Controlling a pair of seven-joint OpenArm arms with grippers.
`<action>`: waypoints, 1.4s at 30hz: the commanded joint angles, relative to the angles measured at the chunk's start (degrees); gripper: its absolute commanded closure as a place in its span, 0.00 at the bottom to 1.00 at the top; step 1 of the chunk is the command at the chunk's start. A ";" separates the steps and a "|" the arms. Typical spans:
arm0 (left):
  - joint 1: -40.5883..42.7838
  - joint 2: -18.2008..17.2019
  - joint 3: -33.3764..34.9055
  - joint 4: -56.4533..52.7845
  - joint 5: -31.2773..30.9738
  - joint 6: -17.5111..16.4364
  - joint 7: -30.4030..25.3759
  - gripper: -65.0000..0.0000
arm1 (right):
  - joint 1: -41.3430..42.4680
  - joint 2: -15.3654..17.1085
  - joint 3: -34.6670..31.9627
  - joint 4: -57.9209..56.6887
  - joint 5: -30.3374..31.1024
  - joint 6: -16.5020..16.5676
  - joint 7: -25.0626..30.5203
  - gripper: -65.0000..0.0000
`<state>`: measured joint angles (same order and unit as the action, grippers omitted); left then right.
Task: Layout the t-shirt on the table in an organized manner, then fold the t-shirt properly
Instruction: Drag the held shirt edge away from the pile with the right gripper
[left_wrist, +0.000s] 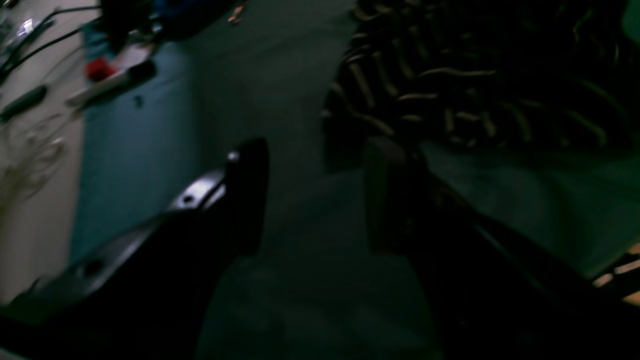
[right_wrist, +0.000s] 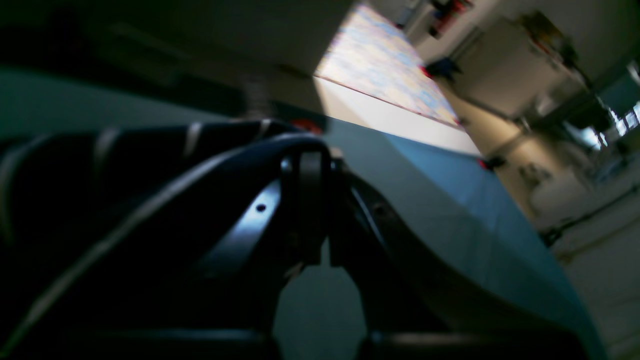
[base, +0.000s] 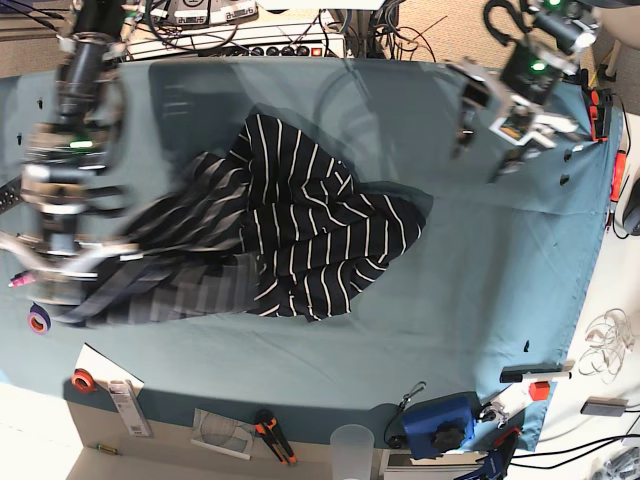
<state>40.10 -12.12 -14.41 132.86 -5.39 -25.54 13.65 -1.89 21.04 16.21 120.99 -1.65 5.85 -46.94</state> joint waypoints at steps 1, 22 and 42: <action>-0.79 -0.28 1.18 0.28 -0.09 0.22 -1.46 0.53 | 0.76 0.70 2.03 -0.50 0.68 -0.52 0.74 1.00; -26.01 2.14 17.57 -21.62 -11.37 22.14 15.47 0.52 | 0.74 0.72 7.15 -17.11 3.93 1.07 1.36 1.00; -30.08 7.13 10.25 -34.62 -25.27 10.67 17.81 0.55 | 0.74 0.70 7.15 -17.11 3.78 1.07 0.42 1.00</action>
<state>10.66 -5.21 -4.16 97.36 -29.85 -14.46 32.97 -2.04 20.73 22.98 103.00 2.85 7.29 -47.81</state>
